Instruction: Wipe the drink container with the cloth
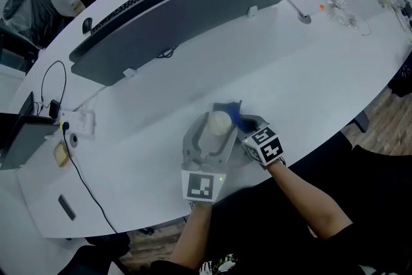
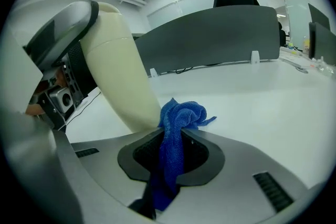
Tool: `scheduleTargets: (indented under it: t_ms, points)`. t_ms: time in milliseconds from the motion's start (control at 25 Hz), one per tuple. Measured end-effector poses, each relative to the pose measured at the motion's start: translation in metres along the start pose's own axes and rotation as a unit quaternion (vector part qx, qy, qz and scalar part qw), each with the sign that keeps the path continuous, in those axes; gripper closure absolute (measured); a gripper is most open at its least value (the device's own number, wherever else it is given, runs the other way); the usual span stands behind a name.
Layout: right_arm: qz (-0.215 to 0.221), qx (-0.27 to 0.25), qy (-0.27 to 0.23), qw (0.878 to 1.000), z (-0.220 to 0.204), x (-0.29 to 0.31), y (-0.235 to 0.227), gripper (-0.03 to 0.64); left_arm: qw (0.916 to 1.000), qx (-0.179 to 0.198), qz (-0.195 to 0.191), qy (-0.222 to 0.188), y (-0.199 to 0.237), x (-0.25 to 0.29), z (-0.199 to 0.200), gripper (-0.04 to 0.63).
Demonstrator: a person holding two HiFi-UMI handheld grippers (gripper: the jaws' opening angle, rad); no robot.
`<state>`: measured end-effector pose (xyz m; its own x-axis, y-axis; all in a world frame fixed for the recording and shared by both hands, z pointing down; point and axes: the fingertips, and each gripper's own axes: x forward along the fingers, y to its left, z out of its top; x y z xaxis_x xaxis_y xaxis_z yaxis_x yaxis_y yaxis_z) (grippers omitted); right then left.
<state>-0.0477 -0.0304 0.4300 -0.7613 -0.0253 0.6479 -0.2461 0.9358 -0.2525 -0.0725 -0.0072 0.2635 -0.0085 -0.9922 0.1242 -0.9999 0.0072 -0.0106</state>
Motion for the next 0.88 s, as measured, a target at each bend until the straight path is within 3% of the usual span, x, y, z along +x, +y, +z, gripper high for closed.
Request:
scheduleTargets:
  t_ms: [240, 480, 800, 880]
  points:
    - [-0.007, -0.006, -0.011, 1.0, 0.001, -0.002, -0.001, 0.563, 0.9996, -0.005, 0.027, 0.009, 0.008, -0.023, 0.005, 0.328]
    - [-0.049, -0.007, -0.077, 0.996, 0.028, -0.037, -0.003, 0.561, 0.9989, -0.006, 0.046, -0.002, 0.021, -0.054, 0.014, 0.328]
    - [-0.105, -0.02, -0.19, 0.976, 0.081, -0.107, 0.027, 0.56, 0.9991, 0.0, 0.04, -0.017, 0.037, -0.089, 0.033, 0.33]
    - [-0.121, -0.026, -0.216, 0.968, 0.089, -0.127, 0.039, 0.56, 0.999, 0.008, 0.04, -0.02, 0.042, -0.101, 0.037, 0.367]
